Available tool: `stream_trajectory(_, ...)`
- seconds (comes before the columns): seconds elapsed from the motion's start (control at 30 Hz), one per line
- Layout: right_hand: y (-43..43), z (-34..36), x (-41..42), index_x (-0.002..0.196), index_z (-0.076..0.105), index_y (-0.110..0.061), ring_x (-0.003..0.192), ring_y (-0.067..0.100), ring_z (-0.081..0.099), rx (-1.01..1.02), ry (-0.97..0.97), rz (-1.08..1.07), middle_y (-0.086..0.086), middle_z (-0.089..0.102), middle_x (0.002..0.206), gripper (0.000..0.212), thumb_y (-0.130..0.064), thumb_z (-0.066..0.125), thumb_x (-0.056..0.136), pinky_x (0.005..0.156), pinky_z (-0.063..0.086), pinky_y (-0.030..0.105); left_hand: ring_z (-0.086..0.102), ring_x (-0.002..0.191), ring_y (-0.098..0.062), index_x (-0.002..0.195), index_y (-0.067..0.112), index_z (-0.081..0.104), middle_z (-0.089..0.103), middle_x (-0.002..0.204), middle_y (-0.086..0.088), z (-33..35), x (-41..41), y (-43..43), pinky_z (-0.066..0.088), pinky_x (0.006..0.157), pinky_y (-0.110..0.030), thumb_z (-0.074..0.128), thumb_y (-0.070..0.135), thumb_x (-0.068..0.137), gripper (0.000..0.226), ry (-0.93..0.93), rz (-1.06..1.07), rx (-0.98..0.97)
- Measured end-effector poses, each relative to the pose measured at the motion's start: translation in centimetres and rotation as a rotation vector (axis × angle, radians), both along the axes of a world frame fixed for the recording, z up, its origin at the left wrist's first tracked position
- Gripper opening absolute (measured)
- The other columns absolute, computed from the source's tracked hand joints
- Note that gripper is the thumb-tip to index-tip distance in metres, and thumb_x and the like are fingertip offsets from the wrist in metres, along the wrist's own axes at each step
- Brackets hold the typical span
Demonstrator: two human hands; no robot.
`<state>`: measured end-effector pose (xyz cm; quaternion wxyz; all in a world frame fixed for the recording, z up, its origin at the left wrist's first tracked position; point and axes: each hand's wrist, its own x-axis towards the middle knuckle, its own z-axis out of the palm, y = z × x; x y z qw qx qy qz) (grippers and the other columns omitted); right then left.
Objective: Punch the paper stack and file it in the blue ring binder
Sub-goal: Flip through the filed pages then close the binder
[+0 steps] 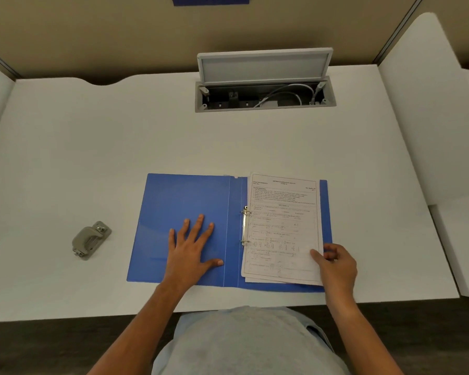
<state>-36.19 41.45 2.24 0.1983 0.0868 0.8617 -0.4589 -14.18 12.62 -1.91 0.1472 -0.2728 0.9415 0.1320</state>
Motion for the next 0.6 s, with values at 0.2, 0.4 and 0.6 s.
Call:
stream_trajectory(0.2,-0.9,1.0,-0.4,0.086,0.073,-0.010,0.074,0.012,0.068,0.092,0.230,0.043,0.002,0.072,0.080,0.013,-0.015,0.084,0.091,0.068,0.059,0.031,0.015,0.163,-0.037,0.167,0.036,0.017,0.006,0.178,0.004,0.9,-0.6,0.6,0.023,0.126,-0.064,0.029,0.100,0.075,0.113,-0.029,0.033,0.047)
stream_trajectory(0.4,-2.0,2.0,0.4,0.097,0.075,-0.011,0.071,0.012,0.068,0.125,0.349,0.074,0.003,0.071,0.075,0.004,-0.011,0.078,0.095,0.069,0.057,0.023,0.004,0.165,-0.030,0.169,0.032,0.011,-0.003,0.178,0.008,2.7,2.4,-3.2,0.021,0.129,-0.058,0.030,0.106,0.067,0.127,0.058,0.071,0.091)
stream_trajectory(0.6,-2.6,2.2,1.6,0.087,0.072,-0.013,0.064,0.015,0.066,0.243,0.442,0.040,0.002,0.072,0.075,0.012,-0.016,0.077,0.097,0.063,0.057,0.030,-0.012,0.164,-0.033,0.167,0.036,-0.009,-0.021,0.176,0.011,1.5,9.4,-8.8,0.000,0.128,-0.066,0.036,0.109,0.062,0.135,-0.023,0.157,0.143)
